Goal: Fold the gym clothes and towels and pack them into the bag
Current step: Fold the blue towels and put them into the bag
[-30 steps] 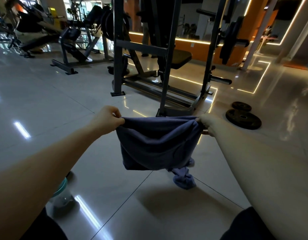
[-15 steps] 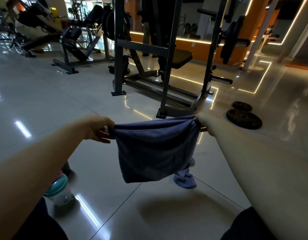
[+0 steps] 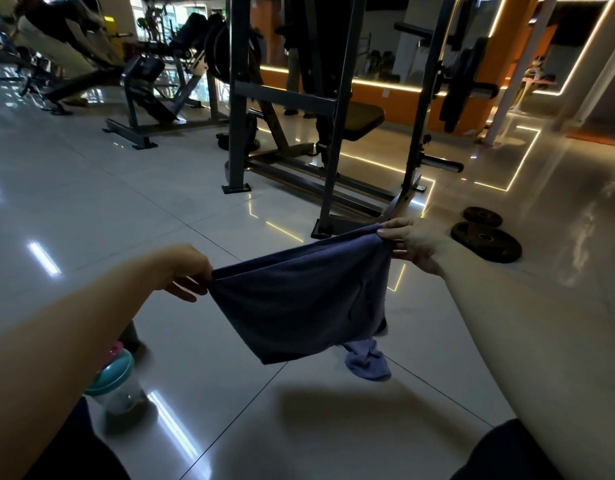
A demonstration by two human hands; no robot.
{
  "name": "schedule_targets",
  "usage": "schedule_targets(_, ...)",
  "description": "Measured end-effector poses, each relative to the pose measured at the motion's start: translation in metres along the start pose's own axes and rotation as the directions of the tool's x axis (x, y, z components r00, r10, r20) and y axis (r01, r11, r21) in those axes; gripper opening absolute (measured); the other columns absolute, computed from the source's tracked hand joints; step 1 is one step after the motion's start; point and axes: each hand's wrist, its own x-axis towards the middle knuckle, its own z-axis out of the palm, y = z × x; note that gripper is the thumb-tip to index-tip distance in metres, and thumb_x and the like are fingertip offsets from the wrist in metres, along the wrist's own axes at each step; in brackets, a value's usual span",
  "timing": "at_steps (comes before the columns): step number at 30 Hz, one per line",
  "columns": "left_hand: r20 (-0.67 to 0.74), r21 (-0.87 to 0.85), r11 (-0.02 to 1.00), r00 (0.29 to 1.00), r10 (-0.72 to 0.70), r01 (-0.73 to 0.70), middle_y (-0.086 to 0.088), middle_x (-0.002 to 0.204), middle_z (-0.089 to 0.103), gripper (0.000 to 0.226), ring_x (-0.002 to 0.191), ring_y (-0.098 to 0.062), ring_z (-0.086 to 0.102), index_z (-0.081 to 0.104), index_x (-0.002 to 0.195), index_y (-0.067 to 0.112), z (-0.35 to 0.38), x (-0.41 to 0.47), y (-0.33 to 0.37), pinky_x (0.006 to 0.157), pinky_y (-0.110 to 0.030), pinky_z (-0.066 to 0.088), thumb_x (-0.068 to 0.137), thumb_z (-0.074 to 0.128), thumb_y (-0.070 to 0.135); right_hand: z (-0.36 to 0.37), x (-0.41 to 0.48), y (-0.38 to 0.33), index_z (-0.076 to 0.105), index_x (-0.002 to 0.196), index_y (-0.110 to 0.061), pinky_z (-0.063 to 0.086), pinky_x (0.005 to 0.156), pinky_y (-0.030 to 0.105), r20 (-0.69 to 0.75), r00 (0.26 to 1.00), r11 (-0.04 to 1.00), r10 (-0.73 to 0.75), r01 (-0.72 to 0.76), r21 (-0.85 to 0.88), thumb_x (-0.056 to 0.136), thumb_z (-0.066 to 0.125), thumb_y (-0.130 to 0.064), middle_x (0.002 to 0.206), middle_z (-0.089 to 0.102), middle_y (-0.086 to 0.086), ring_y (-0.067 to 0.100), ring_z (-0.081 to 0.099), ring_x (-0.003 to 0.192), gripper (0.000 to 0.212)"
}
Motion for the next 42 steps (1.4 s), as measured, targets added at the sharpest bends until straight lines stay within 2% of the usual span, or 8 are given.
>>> schedule_targets(5,0.155,-0.12,0.992,0.988,-0.022,0.041,-0.023,0.104,0.07,0.016,0.089,-0.031,0.069,0.069,0.101,-0.006,0.002,-0.001,-0.009,0.081,-0.045,0.061,0.09,0.059,-0.01,-0.003,-0.003,-0.004,0.068,0.123,-0.006,0.053,0.09,0.036,0.084,0.996,0.995,-0.015,0.006,0.1,0.093,0.069,-0.016,0.122,0.065,0.011,0.026,0.061,0.113,0.032)
schedule_targets(9,0.221,-0.154,0.987,0.972,0.076,-0.042,-0.023,0.092,0.068,0.016,0.084,-0.033,0.068,0.064,0.084,-0.003,0.003,0.001,-0.008,0.088,-0.047,0.06,0.087,0.058,-0.016,-0.006,-0.002,-0.002,0.07,0.106,-0.01,0.054,0.084,0.034,0.025,0.999,0.993,-0.034,0.031,0.117,0.089,0.072,-0.016,0.114,0.067,0.01,0.027,0.062,0.112,0.018)
schedule_targets(14,0.296,-0.252,0.965,0.943,0.149,-0.073,-0.019,0.08,0.064,0.013,0.074,-0.027,0.066,0.064,0.087,0.0,-0.002,0.001,-0.011,0.076,-0.038,0.062,0.09,0.059,-0.012,-0.013,-0.003,0.0,0.067,0.088,-0.016,0.053,0.078,0.034,-0.056,0.996,0.991,-0.07,0.075,0.108,0.085,0.076,-0.016,0.104,0.067,0.007,0.025,0.063,0.104,0.01)
schedule_targets(17,0.276,-0.297,0.951,0.946,0.172,-0.086,-0.015,0.071,0.063,0.012,0.07,-0.023,0.065,0.063,0.088,0.001,-0.002,0.002,-0.011,0.071,-0.033,0.062,0.091,0.058,-0.01,-0.015,-0.004,0.0,0.066,0.083,-0.017,0.054,0.077,0.034,-0.06,0.995,0.987,-0.075,0.083,0.137,0.084,0.077,-0.015,0.1,0.068,0.006,0.025,0.064,0.102,0.011)
schedule_targets(21,0.194,-0.339,0.933,0.961,0.198,-0.124,-0.012,0.067,0.064,0.012,0.07,-0.023,0.064,0.063,0.089,0.003,-0.002,0.004,-0.008,0.073,-0.034,0.062,0.091,0.06,-0.009,-0.016,-0.006,-0.003,0.066,0.085,-0.016,0.055,0.079,0.034,-0.036,0.996,0.982,-0.076,0.081,0.172,0.086,0.074,-0.013,0.104,0.068,0.008,0.026,0.065,0.108,0.009)
schedule_targets(27,0.132,-0.354,0.925,0.971,0.199,-0.141,-0.012,0.065,0.065,0.01,0.073,-0.027,0.063,0.063,0.091,0.001,-0.003,0.008,-0.007,0.081,-0.041,0.059,0.09,0.062,-0.009,-0.012,-0.008,-0.006,0.073,0.104,-0.012,0.054,0.085,0.035,0.014,0.998,0.987,-0.059,0.056,0.152,0.091,0.068,-0.009,0.115,0.068,0.008,0.024,0.063,0.111,0.014)
schedule_targets(37,0.107,-0.36,0.922,0.976,0.189,-0.139,-0.014,0.063,0.061,0.009,0.069,-0.028,0.061,0.063,0.091,-0.001,-0.004,0.012,-0.011,0.069,-0.036,0.062,0.09,0.062,-0.009,-0.009,-0.002,-0.004,0.073,0.099,-0.009,0.057,0.089,0.038,-0.049,0.997,0.989,-0.058,0.064,0.136,0.086,0.075,-0.01,0.115,0.068,0.012,0.027,0.064,0.112,0.013)
schedule_targets(42,0.143,-0.325,0.932,0.966,0.214,-0.158,-0.019,0.072,0.061,0.01,0.074,-0.029,0.062,0.065,0.09,-0.003,-0.007,0.011,-0.013,0.063,-0.032,0.061,0.089,0.06,-0.012,-0.008,-0.008,-0.008,0.072,0.094,-0.009,0.056,0.08,0.033,-0.047,0.995,0.987,-0.085,0.09,0.132,0.086,0.074,-0.01,0.109,0.067,0.009,0.025,0.063,0.108,0.008)
